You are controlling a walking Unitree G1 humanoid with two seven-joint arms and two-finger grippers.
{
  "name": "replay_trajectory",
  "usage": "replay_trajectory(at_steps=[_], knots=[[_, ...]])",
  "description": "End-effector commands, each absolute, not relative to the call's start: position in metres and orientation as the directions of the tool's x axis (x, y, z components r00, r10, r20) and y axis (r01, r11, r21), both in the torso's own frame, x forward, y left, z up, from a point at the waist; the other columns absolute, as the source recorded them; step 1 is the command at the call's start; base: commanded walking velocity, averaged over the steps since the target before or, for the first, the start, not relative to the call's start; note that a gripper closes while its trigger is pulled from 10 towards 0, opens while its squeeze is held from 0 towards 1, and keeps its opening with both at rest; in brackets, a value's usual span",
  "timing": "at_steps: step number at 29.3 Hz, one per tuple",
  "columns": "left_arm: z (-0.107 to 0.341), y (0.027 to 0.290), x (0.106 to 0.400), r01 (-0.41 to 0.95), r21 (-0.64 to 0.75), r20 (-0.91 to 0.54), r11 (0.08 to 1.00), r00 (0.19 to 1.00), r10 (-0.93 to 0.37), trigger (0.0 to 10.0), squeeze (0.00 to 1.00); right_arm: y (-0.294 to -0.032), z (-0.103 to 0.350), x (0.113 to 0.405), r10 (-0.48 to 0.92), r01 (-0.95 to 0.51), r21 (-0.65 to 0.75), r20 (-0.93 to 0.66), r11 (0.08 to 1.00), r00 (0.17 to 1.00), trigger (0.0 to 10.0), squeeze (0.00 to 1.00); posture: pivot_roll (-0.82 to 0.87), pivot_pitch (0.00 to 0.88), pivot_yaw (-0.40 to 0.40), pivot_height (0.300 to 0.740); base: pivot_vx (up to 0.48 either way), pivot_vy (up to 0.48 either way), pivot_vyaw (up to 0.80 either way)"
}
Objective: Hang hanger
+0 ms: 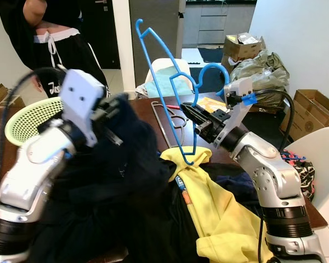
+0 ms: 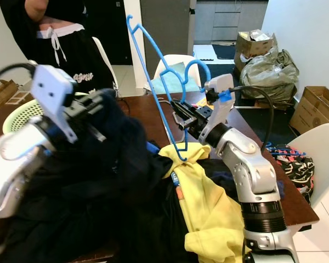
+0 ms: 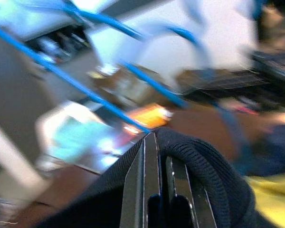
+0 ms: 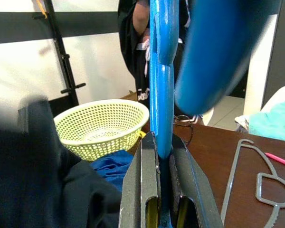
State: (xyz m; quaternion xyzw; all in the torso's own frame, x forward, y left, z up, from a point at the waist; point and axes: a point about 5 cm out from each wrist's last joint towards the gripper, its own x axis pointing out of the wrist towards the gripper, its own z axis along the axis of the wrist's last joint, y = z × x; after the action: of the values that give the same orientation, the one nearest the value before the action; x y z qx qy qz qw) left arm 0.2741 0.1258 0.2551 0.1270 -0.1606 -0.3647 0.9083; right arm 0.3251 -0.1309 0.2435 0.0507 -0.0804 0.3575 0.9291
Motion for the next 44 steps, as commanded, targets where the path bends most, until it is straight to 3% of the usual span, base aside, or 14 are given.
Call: replay_trajectory(at_steps=[1,3,4,6,7,8,10,11,12,13,24,31,37,44], knots=[[0.238,0.112,0.268,0.698,0.313,0.116,0.644,0.645,-0.755,0.0,0.00,-0.128,0.245,0.325,0.663,-0.677,0.028,0.179,0.735,0.727,10.0,0.00,-0.02,0.000,0.007,0.740,0.000,0.000,0.00],[0.228,0.105,0.265,0.725,0.293,0.067,0.624,0.635,-0.769,0.0,0.00,-0.128,0.244,0.325,0.662,-0.675,0.023,0.175,0.737,0.729,10.0,0.00,-0.02,0.000,0.007,0.740,0.000,0.000,0.00],[0.220,0.098,0.262,0.750,0.251,0.036,0.612,0.625,-0.780,0.9,0.00,-0.128,0.244,0.325,0.661,-0.674,0.021,0.173,0.738,0.730,10.0,0.00,-0.02,0.000,0.007,0.740,0.000,0.000,0.00],[0.214,0.092,0.260,0.766,0.222,0.013,0.603,0.616,-0.787,0.5,0.00,-0.128,0.243,0.325,0.661,-0.673,0.020,0.171,0.739,0.731,10.0,0.00,-0.02,0.000,0.007,0.740,0.000,0.000,0.00],[0.208,0.087,0.259,0.773,0.202,-0.015,0.602,0.617,-0.787,3.8,0.00,-0.128,0.243,0.325,0.661,-0.673,0.019,0.169,0.739,0.731,10.0,0.00,-0.02,0.000,0.011,0.740,0.000,0.000,0.00],[0.205,0.083,0.259,0.775,0.198,-0.034,0.601,0.618,-0.786,9.8,0.00,-0.128,0.242,0.325,0.662,-0.673,0.018,0.167,0.739,0.731,10.0,0.00,-0.02,0.000,0.011,0.740,0.000,0.000,0.00],[0.205,0.083,0.259,0.775,0.198,-0.034,0.601,0.618,-0.786,9.8,0.00,-0.128,0.242,0.325,0.662,-0.673,0.018,0.167,0.739,0.731,10.0,0.00,-0.02,0.000,0.011,0.740,0.000,0.000,0.00],[0.203,0.080,0.259,0.775,0.196,-0.049,0.600,0.619,-0.784,10.0,0.61,-0.127,0.242,0.325,0.662,-0.673,0.018,0.166,0.739,0.731,10.0,0.00,-0.02,0.000,0.011,0.740,0.000,0.000,0.00],[0.203,0.080,0.259,0.775,0.196,-0.049,0.600,0.619,-0.784,10.0,0.61,-0.127,0.242,0.325,0.662,-0.673,0.018,0.166,0.739,0.731,10.0,0.00,-0.02,0.000,0.011,0.740,0.000,0.000,0.00],[0.203,0.080,0.259,0.773,0.197,-0.052,0.604,0.623,-0.781,10.0,1.00,-0.127,0.242,0.324,0.663,-0.674,0.017,0.165,0.739,0.730,10.0,0.00,-0.01,0.000,0.008,0.740,0.000,0.000,0.00],[0.236,0.110,0.264,0.654,0.184,0.057,0.734,0.738,-0.672,10.0,1.00,-0.126,0.241,0.324,0.665,-0.677,0.020,0.164,0.736,0.728,10.0,0.00,0.00,0.000,0.000,0.740,0.000,0.000,0.00],[0.271,0.168,0.257,0.426,0.109,0.211,0.898,0.873,-0.439,10.0,1.00,-0.124,0.240,0.326,0.671,-0.682,0.022,0.161,0.731,0.724,10.0,0.00,0.03,0.000,-0.005,0.740,0.000,0.000,0.00],[0.263,0.175,0.246,0.424,0.073,0.175,0.903,0.886,-0.430,10.0,1.00,-0.122,0.239,0.327,0.677,-0.688,0.022,0.160,0.725,0.719,10.0,0.00,0.04,0.000,-0.009,0.740,0.000,0.000,0.00],[0.263,0.193,0.244,0.316,0.052,0.184,0.947,0.929,-0.321,10.0,1.00,-0.121,0.240,0.328,0.680,-0.691,0.021,0.161,0.723,0.716,10.0,0.00,0.04,0.000,-0.009,0.740,0.000,0.000,0.00]])
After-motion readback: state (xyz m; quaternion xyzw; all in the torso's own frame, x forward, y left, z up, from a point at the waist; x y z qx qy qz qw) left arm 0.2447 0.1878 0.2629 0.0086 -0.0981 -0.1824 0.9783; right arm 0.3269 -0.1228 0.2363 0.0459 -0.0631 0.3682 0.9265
